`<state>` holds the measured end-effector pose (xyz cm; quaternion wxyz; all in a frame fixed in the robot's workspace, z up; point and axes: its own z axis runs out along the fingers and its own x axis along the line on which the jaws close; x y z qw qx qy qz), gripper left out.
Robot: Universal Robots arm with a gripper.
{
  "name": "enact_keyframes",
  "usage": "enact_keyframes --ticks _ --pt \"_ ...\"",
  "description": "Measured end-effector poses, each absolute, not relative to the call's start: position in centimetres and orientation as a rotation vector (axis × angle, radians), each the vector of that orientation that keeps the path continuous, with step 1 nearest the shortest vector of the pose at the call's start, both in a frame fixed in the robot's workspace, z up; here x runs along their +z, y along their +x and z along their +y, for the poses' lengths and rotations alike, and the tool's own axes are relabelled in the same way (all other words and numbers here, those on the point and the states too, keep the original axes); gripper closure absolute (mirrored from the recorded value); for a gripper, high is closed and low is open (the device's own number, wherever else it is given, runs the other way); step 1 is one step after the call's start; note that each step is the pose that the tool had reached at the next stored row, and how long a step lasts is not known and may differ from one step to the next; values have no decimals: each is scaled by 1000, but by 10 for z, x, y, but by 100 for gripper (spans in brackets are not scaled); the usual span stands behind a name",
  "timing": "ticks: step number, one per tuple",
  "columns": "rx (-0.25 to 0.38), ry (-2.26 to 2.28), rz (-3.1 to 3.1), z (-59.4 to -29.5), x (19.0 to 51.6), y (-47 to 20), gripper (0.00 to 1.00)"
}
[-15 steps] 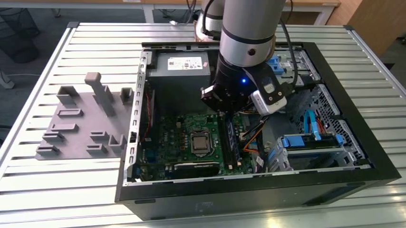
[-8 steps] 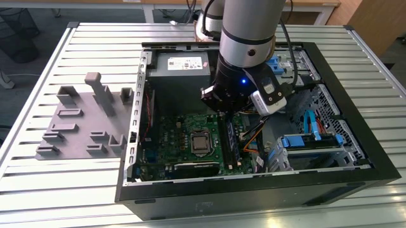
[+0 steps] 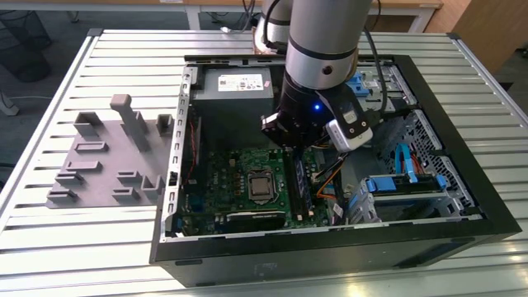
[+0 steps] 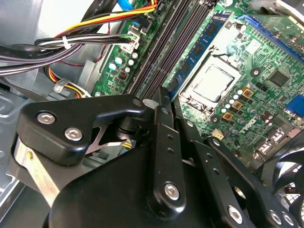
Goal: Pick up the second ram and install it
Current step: 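Insert the second ram into the second slot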
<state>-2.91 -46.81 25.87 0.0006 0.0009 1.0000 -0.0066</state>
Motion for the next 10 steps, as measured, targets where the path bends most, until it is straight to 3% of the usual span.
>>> enact_keyframes --ticks 10 --pt "-21 3 3143 -473 253 -28 86"
